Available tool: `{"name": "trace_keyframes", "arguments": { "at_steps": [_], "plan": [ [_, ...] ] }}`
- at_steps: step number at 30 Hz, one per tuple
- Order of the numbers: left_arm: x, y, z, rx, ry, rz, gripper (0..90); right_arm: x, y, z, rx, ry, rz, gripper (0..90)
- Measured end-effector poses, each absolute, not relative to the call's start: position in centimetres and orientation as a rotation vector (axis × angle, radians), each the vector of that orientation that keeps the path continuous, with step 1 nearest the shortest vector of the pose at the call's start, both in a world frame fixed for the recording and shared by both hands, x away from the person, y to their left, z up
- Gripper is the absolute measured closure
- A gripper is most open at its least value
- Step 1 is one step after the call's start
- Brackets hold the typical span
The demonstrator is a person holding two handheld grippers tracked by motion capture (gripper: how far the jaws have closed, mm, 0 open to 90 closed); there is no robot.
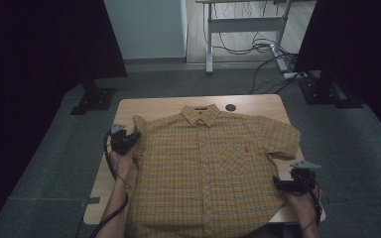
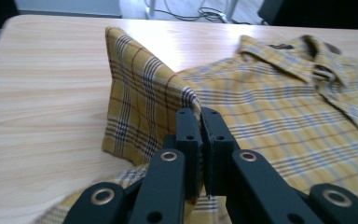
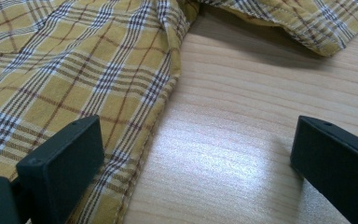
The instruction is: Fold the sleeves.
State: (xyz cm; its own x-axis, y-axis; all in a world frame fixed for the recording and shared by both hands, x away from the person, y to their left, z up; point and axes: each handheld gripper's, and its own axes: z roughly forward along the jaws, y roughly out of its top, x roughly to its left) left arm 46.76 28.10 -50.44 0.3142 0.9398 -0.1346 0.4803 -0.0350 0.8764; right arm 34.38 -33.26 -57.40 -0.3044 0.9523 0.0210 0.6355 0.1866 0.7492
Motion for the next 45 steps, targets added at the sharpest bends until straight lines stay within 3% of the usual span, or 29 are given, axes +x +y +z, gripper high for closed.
{"name": "trace_keyframes", "arguments": {
  "at_steps": [12, 25, 29, 30, 31, 36, 45],
  "plan": [
    [46.6, 23.0, -51.6, 1.805, 1.237, 0.644, 86.9, 34.4, -33.3, -57.4, 1.482, 2.016, 0.926, 2.1],
    [46.6, 18.2, -54.5, 2.022, 1.191, 0.766, 84.5, 34.4, -33.3, -57.4, 1.481, 2.017, 0.926, 2.1],
    [46.6, 18.2, -55.1, 2.001, 1.210, 0.734, 81.0, 34.4, -33.3, -57.4, 1.481, 2.017, 0.926, 2.1],
    [46.7, 18.3, -55.1, 1.996, 1.213, 0.712, 78.8, 34.4, -33.3, -57.4, 1.481, 2.017, 0.926, 2.1],
    [46.7, 18.4, -55.1, 1.985, 1.215, 0.681, 70.9, 34.4, -33.3, -57.4, 1.480, 2.018, 0.927, 2.1],
    [47.0, 19.5, -54.9, 1.904, 1.246, 0.541, 63.6, 34.4, -33.3, -57.4, 1.479, 2.019, 0.927, 2.1],
    [45.5, 18.7, -52.8, 1.890, 1.190, 0.616, 50.3, 34.4, -33.2, -57.4, 1.478, 2.021, 0.927, 2.1]
  ]
}}
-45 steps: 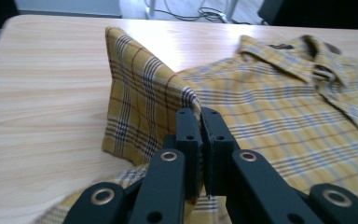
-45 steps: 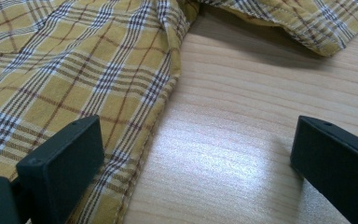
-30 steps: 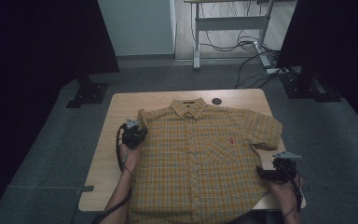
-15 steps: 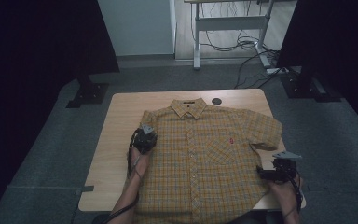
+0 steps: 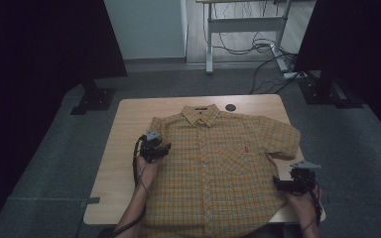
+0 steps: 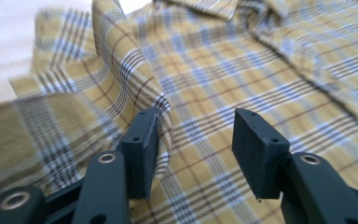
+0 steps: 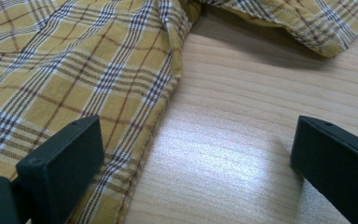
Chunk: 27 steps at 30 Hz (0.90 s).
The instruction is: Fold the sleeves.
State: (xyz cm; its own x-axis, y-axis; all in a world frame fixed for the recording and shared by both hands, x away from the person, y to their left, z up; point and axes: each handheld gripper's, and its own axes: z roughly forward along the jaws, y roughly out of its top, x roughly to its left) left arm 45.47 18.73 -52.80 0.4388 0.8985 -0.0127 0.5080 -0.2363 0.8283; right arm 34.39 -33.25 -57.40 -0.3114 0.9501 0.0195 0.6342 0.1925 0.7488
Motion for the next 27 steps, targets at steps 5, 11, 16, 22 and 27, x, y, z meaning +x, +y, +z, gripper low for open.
{"name": "trace_keyframes", "arguments": {
  "at_steps": [5, 11, 16, 22, 27],
  "plan": [
    [44.6, 18.3, -51.3, 1.885, 1.147, 0.643, 48.9, 34.4, -33.2, -57.4, 1.476, 2.023, 0.928, 2.1],
    [44.1, 18.6, -50.0, 1.874, 1.136, 0.665, 45.1, 34.4, -33.2, -57.4, 1.475, 2.023, 0.928, 2.0],
    [43.9, 19.1, -49.0, 1.870, 1.139, 0.703, 41.0, 34.4, -33.2, -57.4, 1.473, 2.025, 0.929, 2.0],
    [44.0, 21.1, -47.9, 1.836, 1.191, 0.737, 36.6, 34.4, -33.2, -57.4, 1.471, 2.027, 0.930, 2.0],
    [44.2, 22.6, -48.0, 1.823, 1.239, 0.728, 32.8, 34.5, -33.2, -57.4, 1.470, 2.028, 0.931, 2.0]
  ]
}}
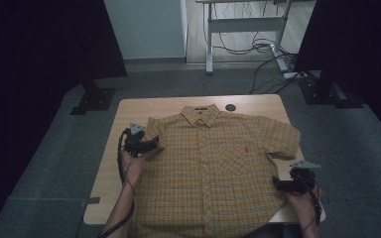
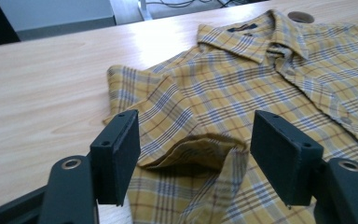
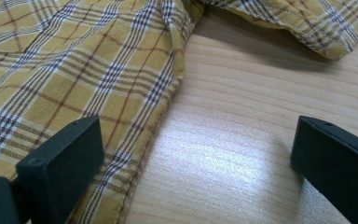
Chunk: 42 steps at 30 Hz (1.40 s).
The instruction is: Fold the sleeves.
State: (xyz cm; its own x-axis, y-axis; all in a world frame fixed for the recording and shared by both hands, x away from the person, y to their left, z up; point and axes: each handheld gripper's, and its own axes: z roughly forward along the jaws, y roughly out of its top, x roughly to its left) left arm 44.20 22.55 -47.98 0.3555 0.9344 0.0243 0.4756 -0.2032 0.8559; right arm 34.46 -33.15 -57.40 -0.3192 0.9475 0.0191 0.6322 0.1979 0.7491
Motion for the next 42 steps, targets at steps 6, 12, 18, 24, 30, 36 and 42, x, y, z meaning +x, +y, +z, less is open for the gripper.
{"name": "trace_keyframes", "arguments": {
  "at_steps": [6, 12, 18, 24, 30, 36, 42],
  "plan": [
    [44.1, 22.8, -49.4, 1.826, 1.250, 0.664, 31.6, 34.5, -33.1, -57.4, 1.468, 2.029, 0.929, 2.1],
    [43.7, 21.9, -50.7, 1.842, 1.226, 0.617, 31.3, 34.5, -33.1, -57.4, 1.468, 2.030, 0.929, 2.1],
    [43.6, 20.6, -52.5, 1.887, 1.220, 0.577, 31.1, 34.5, -33.1, -57.4, 1.467, 2.031, 0.929, 2.1],
    [43.4, 19.2, -54.2, 1.948, 1.199, 0.566, 30.9, 34.5, -33.1, -57.4, 1.467, 2.031, 0.930, 2.1],
    [43.2, 17.7, -54.8, 1.996, 1.147, 0.570, 30.2, 34.5, -33.1, -57.4, 1.467, 2.031, 0.930, 2.1],
    [43.3, 17.4, -55.2, 2.011, 1.144, 0.569, 29.5, 34.5, -33.1, -57.4, 1.467, 2.031, 0.930, 2.1],
    [44.1, 18.8, -54.1, 1.891, 1.208, 0.497, 29.5, 34.5, -33.1, -57.4, 1.467, 2.031, 0.930, 2.1]
  ]
}}
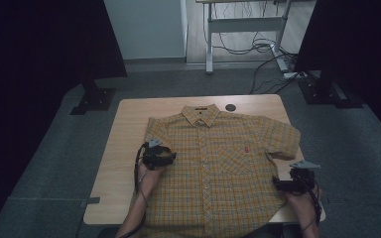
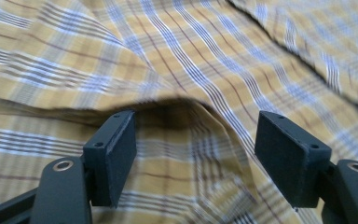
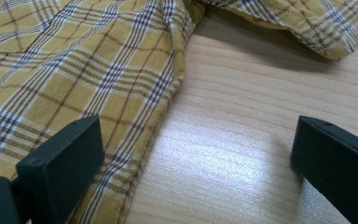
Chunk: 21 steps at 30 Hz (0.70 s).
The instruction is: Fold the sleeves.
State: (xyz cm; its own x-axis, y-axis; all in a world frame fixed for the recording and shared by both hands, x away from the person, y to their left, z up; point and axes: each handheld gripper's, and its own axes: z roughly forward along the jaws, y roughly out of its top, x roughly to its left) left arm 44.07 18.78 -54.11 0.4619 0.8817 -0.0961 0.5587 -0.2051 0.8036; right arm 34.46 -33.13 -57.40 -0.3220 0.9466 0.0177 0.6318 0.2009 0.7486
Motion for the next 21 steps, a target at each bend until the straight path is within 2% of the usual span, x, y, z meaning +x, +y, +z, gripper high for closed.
{"name": "trace_keyframes", "arguments": {
  "at_steps": [6, 14, 17, 21],
  "plan": [
    [44.5, 20.2, -52.5, 1.847, 1.225, 0.524, 30.6, 34.5, -33.1, -57.4, 1.466, 2.032, 0.930, 2.1],
    [46.5, 21.7, -51.7, 1.814, 1.293, 0.652, 30.0, 34.5, -33.1, -57.4, 1.464, 2.034, 0.931, 2.1],
    [47.4, 21.9, -51.9, 1.813, 1.306, 0.680, 32.4, 34.5, -33.1, -57.4, 1.464, 2.034, 0.930, 2.1],
    [48.4, 21.8, -52.8, 1.850, 1.345, 0.707, 39.9, 34.5, -33.1, -57.4, 1.463, 2.035, 0.931, 2.1]
  ]
}}
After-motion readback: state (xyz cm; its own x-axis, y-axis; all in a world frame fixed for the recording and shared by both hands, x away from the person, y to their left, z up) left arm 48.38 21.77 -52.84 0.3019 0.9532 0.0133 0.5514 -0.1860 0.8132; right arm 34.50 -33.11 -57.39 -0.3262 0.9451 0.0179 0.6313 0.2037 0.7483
